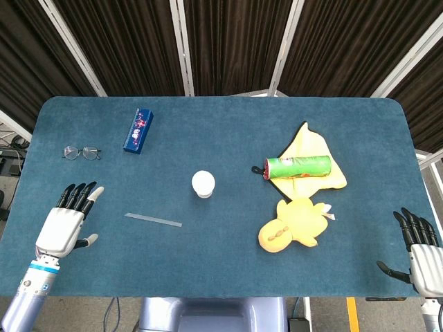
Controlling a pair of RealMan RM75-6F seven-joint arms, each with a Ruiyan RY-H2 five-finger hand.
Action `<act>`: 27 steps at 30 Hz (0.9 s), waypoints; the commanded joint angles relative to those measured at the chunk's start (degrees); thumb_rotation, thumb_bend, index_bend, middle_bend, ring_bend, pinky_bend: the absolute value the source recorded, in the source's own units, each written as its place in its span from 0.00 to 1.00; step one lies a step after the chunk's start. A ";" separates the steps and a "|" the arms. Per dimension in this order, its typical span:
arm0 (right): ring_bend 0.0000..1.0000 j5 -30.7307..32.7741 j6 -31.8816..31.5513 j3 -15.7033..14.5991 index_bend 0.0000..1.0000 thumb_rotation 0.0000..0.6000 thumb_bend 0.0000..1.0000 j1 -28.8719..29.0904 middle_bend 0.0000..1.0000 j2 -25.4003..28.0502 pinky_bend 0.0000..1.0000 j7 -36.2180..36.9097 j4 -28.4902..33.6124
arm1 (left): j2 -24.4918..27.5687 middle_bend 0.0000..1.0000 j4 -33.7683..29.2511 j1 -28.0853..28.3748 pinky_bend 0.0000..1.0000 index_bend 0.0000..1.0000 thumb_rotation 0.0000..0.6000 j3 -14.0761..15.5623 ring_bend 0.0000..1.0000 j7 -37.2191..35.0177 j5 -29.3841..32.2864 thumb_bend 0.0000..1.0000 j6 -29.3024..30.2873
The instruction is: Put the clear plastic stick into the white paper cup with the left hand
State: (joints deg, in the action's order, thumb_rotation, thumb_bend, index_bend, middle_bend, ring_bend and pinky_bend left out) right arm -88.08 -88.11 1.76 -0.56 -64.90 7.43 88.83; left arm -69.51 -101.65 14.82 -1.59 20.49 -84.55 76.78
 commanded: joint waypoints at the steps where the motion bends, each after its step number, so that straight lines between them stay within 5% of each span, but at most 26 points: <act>1: 0.00 -0.06 -0.08 -0.04 0.00 1.00 0.08 -0.05 0.00 -0.04 0.00 0.12 -0.11 | 0.02 0.00 -0.09 -0.03 0.00 0.00 1.00 0.00 0.00 0.10 -0.09 0.12 0.11; 22: 0.00 0.12 0.12 0.07 0.00 1.00 0.08 0.06 0.00 -0.05 0.00 -0.27 0.11 | -0.07 0.00 -0.03 0.34 0.00 0.03 1.00 -0.03 0.00 0.42 0.74 0.12 -0.96; 27: 0.00 0.15 0.04 0.07 0.00 1.00 0.08 0.01 0.00 -0.08 0.00 -0.21 0.02 | -0.11 0.00 -0.28 0.59 0.00 0.11 1.00 -0.16 0.00 0.73 1.16 0.12 -1.41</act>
State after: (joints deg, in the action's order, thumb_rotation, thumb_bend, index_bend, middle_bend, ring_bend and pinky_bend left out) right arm -87.92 -88.08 1.83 -0.56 -64.99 7.23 88.85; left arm -69.61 -101.90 15.38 -1.72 21.18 -83.43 75.41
